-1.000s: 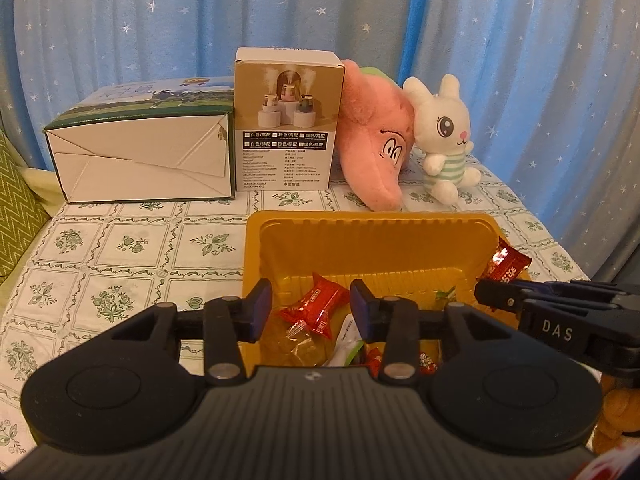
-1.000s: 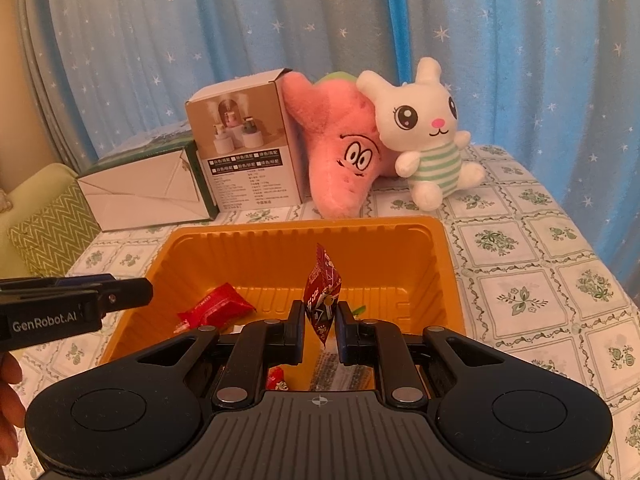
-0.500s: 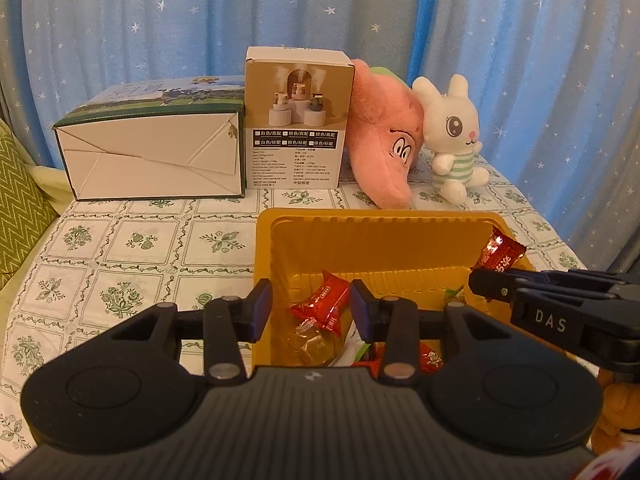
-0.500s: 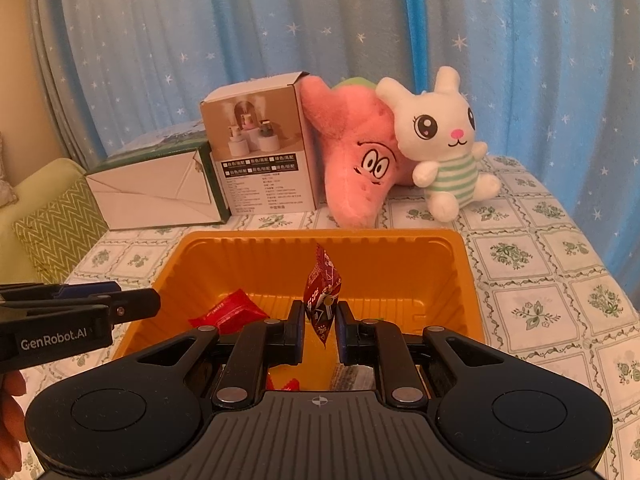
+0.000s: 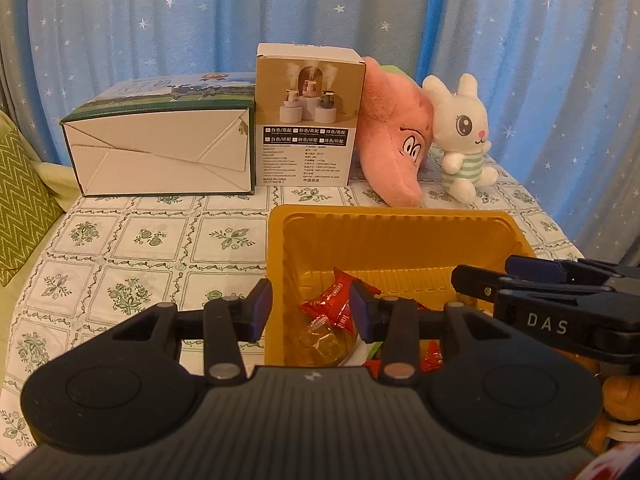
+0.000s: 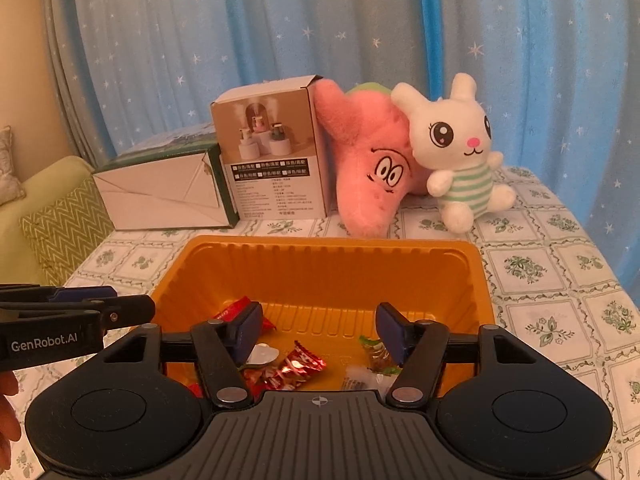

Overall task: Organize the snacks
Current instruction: 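Open both tools to drop the red candy and clear packet into the tray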

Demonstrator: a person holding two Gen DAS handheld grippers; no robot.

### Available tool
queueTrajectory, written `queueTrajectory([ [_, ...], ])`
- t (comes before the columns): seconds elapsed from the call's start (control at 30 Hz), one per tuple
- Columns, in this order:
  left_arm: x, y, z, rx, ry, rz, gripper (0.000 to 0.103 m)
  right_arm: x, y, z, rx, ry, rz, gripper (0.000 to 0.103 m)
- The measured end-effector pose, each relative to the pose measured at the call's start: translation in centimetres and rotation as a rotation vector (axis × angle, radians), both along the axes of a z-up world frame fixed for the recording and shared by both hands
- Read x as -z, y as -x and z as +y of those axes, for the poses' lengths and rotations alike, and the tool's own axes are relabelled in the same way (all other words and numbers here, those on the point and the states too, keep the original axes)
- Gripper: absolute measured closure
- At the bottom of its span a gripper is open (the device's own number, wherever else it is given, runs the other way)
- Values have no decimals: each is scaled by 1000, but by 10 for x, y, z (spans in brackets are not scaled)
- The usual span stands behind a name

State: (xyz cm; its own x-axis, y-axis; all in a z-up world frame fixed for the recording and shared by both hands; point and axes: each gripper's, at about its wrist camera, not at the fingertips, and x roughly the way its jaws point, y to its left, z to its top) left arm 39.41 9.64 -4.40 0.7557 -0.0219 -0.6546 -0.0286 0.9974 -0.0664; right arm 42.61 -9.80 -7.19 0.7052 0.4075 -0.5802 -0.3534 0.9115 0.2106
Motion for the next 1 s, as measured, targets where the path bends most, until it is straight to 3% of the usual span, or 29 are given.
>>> queueTrajectory([
  [0.47,2,-2,2,-13,-13,9,64,2,-1,-3,22,26,18,40],
  [0.67,2,0,6,-32,12,12,43,2,0,-9,35,32,24,40],
  [1.0,2,3,4,-28,-6,18,37,-2,5,-28,64,31,21,40],
])
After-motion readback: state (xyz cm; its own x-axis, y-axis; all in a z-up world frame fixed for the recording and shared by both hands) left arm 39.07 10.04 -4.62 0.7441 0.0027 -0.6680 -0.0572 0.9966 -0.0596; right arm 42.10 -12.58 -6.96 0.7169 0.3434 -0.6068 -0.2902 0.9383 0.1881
